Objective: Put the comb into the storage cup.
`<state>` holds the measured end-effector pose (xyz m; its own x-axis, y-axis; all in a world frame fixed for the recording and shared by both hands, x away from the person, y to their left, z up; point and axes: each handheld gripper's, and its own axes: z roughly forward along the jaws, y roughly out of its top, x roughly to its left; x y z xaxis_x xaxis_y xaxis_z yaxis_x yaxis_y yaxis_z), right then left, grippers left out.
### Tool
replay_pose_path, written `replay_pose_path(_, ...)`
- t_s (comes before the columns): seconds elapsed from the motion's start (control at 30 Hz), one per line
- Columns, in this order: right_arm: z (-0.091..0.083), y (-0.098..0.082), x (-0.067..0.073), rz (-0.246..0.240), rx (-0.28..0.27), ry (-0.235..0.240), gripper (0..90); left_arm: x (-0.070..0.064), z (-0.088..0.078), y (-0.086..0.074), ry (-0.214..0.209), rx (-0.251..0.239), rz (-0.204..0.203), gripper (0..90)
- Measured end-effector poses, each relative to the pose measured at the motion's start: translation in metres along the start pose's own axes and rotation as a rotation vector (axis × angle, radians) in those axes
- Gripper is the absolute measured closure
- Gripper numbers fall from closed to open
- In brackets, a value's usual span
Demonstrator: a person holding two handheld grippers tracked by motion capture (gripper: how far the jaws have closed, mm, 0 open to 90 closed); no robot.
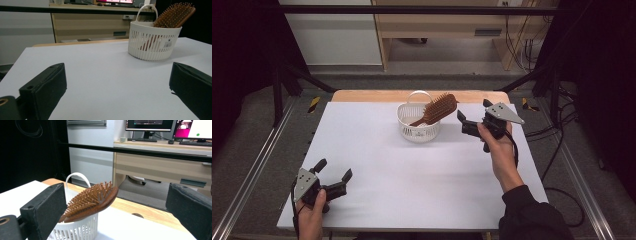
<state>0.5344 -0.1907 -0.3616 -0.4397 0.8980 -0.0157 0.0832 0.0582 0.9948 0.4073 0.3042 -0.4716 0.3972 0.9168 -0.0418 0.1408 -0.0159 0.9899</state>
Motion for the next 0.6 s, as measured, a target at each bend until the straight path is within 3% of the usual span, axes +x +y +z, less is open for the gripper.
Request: replay_pose_path(0.6,-0.042,-0.033,-0.014,-0.001,0.010,-0.009,3.8,0.002,-0.002,0.000,-0.012,-0.009,-0.003,1.2)
